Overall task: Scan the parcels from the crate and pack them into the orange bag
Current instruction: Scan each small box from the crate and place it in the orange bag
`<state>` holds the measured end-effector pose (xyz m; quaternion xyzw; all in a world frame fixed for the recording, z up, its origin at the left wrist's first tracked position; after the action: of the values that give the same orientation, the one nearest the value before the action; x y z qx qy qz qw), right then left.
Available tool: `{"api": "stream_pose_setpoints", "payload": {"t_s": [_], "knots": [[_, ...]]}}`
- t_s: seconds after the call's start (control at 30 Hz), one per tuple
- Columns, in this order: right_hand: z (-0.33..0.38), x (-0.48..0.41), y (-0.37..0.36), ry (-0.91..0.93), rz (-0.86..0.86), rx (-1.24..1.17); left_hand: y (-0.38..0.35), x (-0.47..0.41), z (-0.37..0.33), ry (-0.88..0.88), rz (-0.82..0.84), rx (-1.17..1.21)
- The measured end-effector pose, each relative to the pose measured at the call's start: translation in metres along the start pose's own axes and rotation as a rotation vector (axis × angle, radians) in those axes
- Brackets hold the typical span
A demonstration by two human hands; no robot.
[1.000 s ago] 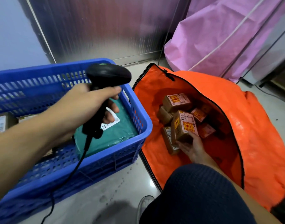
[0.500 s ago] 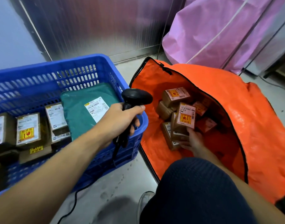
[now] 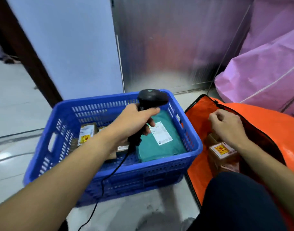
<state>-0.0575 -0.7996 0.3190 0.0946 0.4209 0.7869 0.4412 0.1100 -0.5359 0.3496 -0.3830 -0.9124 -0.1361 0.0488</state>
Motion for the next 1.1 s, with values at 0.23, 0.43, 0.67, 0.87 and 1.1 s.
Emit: {"api": "stream_pose_setpoints", "payload": {"t_s": [0.23, 0.43, 0.67, 0.87, 1.1], "knots": [[0.185, 0.009, -0.028, 0.351, 0.126, 0.026, 0.121, 0.066, 0.019, 0.014, -0.299, 0.21], [0.268, 0.036, -0.096, 0.456, 0.25, 0.033, 0.195, 0.09, 0.038, -0.004, -0.481, 0.266], [0.315, 0.051, -0.184, 0.479, 0.396, 0.065, 0.243, 0.092, 0.072, 0.127, -0.542, 0.206], [0.31, 0.068, -0.299, 0.338, 0.623, 0.024, 0.264, 0.085, 0.101, 0.202, -0.541, 0.153], [0.269, 0.102, -0.441, 0.065, 0.961, 0.06, 0.269, 0.071, 0.116, 0.274, -0.546, 0.177]]}}
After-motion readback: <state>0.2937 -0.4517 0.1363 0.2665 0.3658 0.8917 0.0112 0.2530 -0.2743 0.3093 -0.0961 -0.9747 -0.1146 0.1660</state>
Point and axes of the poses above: each hand's wrist, its own x-axis away from the middle knuckle, its own y-axis out of the back of the hand, z = x × y, the point moved 9 cm from there along -x, towards the middle knuckle, and after that the axes turned 3 degrees about -x, right-handed, at the moved point
